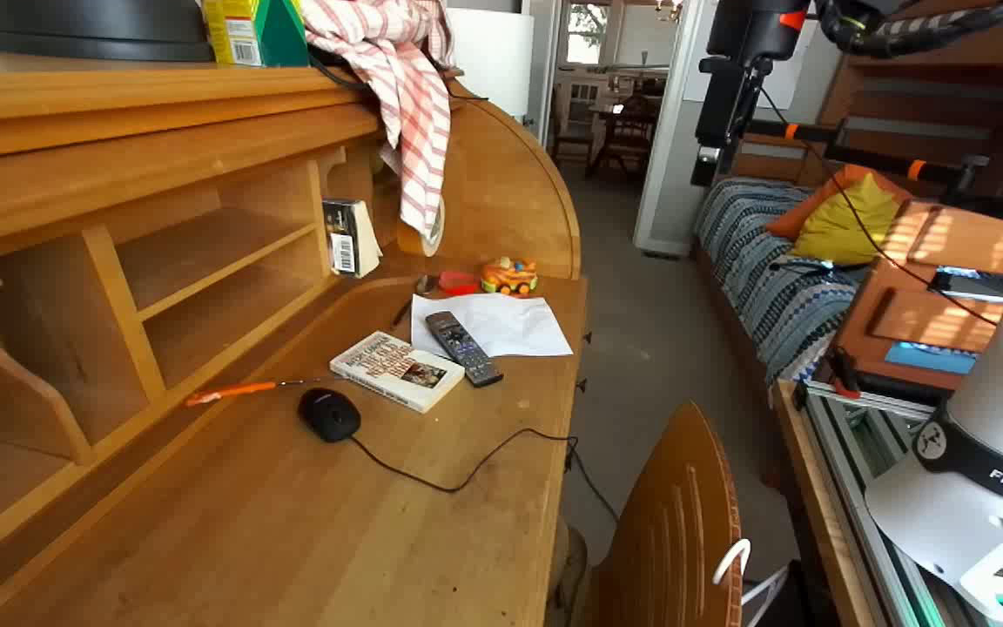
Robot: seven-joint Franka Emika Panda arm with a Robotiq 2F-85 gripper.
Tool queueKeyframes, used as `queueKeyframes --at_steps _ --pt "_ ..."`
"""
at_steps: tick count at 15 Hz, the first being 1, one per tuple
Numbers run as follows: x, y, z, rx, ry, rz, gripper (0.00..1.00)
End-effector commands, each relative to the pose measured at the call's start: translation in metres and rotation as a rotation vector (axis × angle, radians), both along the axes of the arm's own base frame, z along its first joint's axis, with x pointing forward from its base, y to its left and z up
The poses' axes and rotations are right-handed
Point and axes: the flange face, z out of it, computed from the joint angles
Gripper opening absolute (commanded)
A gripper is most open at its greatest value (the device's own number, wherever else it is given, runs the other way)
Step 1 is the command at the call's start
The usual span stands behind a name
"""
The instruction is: Put the hat on the top of the desk
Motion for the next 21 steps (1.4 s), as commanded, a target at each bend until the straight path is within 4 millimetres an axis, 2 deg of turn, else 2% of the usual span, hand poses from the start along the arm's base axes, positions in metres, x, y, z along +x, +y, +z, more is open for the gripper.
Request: queueKeyframes --at_steps 1,6,8,11,15,18,20,21 --pt "0.000 0.000 0.001 0.000 0.001 0.000 1.00" --pt "0.000 0.000 0.000 0.000 0.001 0.000 1.00" --pt "0.008 -0.004 -0.011 -0.021 0.052 0.035 1.00" --pt "0.017 -0.005 -0.038 -0.033 0.144 0.131 1.00" --pt "0.028 0.004 -0.092 -0.070 0.244 0.271 1.00" --pt "0.028 0.015 -0.130 -0.088 0.244 0.322 1.00" --pt "0.023 0.024 -0.153 -0.082 0.181 0.343 1.00" --pt "0.051 0.023 -0.151 -0.087 0.147 0.345 1.00"
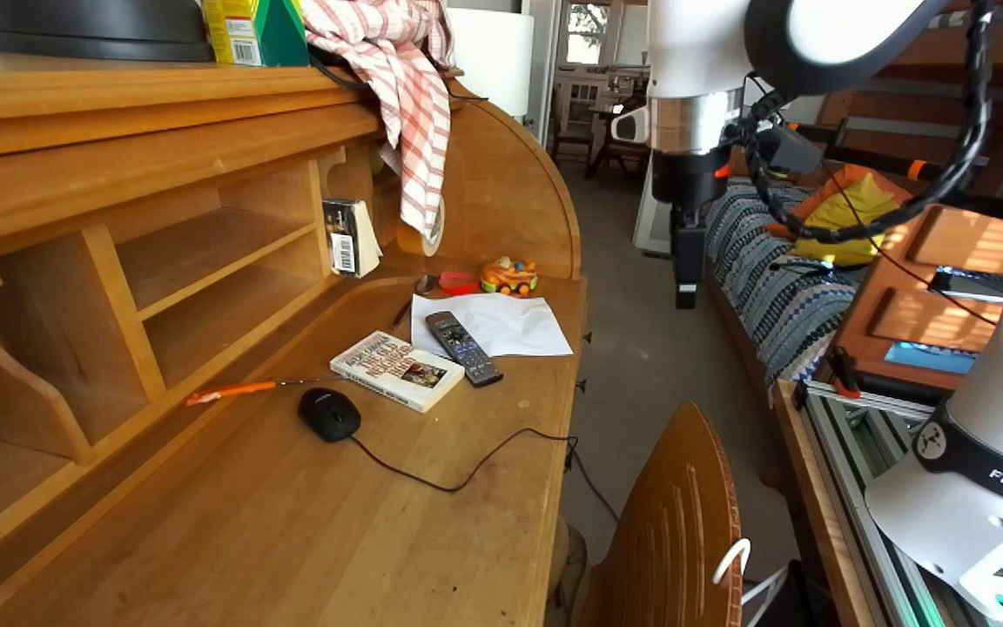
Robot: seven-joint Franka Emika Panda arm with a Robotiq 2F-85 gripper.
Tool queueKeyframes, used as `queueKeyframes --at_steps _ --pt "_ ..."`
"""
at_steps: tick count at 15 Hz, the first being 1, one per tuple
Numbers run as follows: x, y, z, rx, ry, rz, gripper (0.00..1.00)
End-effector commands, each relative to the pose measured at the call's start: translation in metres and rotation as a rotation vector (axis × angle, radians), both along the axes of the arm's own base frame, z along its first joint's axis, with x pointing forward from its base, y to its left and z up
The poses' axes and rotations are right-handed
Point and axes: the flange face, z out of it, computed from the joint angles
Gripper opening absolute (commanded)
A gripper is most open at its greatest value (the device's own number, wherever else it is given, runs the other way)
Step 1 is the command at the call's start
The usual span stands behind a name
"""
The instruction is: Put the hat on the top of the desk
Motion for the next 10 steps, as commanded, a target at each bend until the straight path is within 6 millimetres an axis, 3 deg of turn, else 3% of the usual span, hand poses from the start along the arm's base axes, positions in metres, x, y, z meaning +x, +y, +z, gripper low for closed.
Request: queueKeyframes --at_steps 1,5,10 --pt "0.021 0.007 -0.026 0.013 -0.106 0.039 1.00" --pt "0.039 0.003 -0.063 0.028 -0.173 0.017 1.00" --pt "0.030 0.001 -0.120 0.086 -0.060 -0.013 1.00"
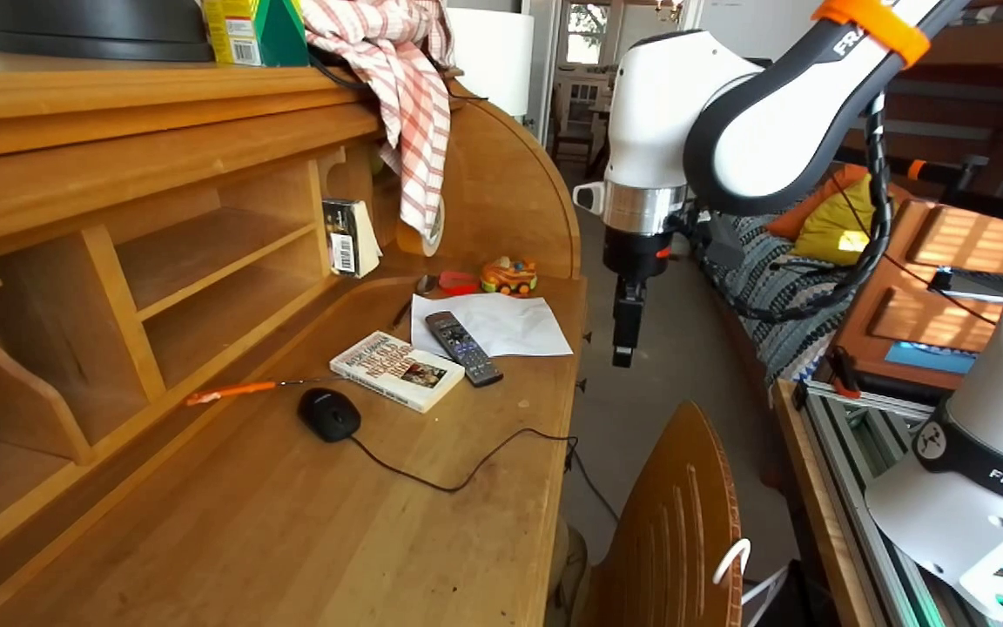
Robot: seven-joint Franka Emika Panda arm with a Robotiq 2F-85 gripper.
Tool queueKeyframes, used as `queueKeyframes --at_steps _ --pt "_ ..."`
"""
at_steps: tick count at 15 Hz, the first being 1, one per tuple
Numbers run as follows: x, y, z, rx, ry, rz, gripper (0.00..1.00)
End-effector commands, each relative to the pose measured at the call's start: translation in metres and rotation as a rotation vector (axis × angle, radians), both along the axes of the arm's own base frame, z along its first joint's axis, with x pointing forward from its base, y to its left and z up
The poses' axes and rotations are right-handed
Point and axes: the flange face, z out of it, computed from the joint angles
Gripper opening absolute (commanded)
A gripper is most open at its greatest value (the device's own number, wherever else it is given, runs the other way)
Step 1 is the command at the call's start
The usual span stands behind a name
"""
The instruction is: Put the hat on the top of the desk
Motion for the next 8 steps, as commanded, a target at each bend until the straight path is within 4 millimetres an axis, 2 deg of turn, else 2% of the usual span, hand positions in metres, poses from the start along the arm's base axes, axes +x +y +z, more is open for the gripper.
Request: queueKeyframes --at_steps 1,6,8 --pt "-0.008 -0.004 -0.043 0.046 0.076 -0.025 1.00" --pt "-0.026 -0.015 -0.087 0.082 0.186 -0.098 1.00" --pt "-0.033 -0.019 -0.091 0.092 0.234 -0.124 1.00"
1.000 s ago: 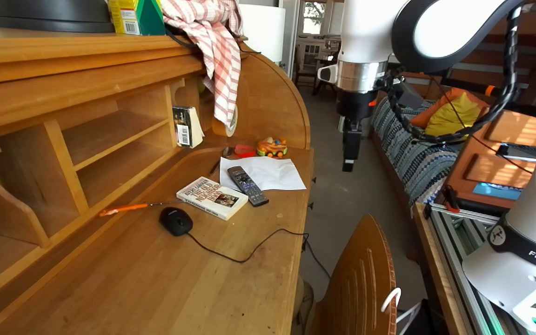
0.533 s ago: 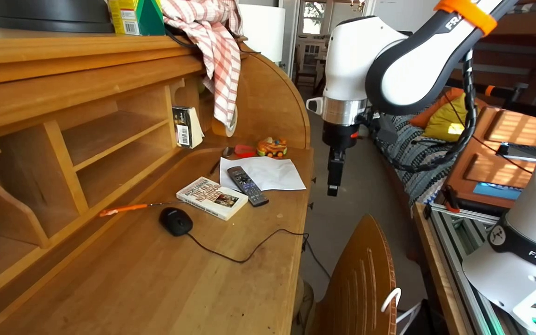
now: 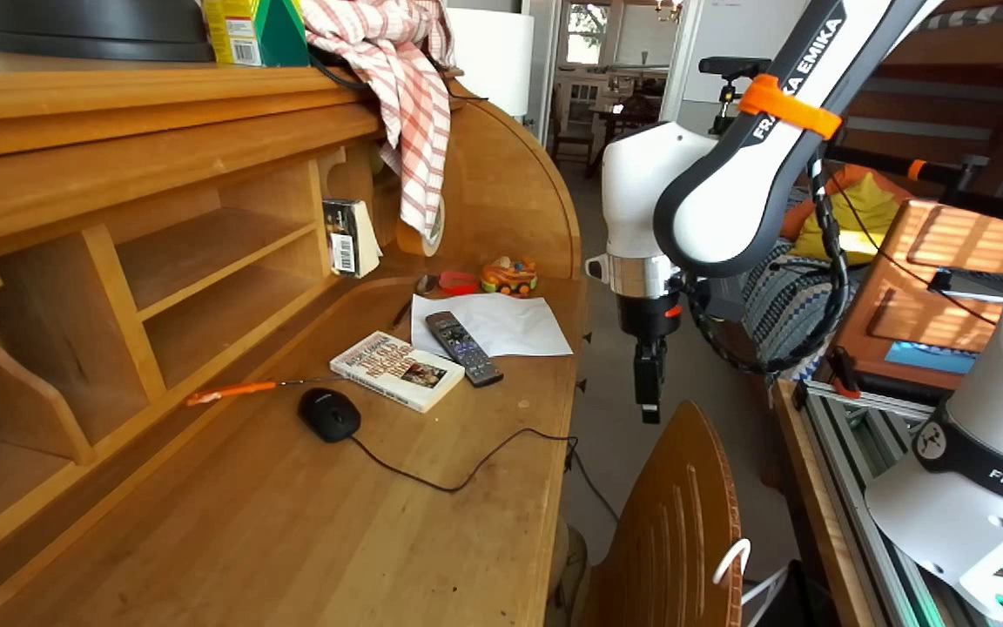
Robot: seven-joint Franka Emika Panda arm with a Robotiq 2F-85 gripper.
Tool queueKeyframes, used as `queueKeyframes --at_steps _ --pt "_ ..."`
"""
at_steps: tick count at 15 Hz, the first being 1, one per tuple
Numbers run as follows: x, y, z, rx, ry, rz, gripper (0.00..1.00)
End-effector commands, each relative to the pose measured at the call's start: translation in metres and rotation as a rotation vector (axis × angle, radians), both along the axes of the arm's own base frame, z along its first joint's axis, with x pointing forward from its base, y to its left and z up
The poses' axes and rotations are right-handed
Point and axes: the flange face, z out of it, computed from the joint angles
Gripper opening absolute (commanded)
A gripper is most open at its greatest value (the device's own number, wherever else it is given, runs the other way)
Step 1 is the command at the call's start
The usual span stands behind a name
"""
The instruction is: Put the hat on the top of the desk
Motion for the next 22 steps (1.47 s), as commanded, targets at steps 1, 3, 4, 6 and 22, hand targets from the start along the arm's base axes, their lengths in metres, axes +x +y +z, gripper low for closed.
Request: queueKeyframes --at_steps 1,3,4,6,22 --pt "-0.003 -0.003 -0.006 0.003 0.018 -0.012 1.00" --pt "-0.007 -0.006 -0.012 0.005 0.036 -0.025 1.00" --pt "-0.007 -0.007 -0.013 0.005 0.037 -0.027 1.00" --pt "-0.006 -0.007 -0.012 0.005 0.036 -0.027 1.00" --pt "-0.022 0.020 -0.167 -0.098 -0.106 0.229 1.00"
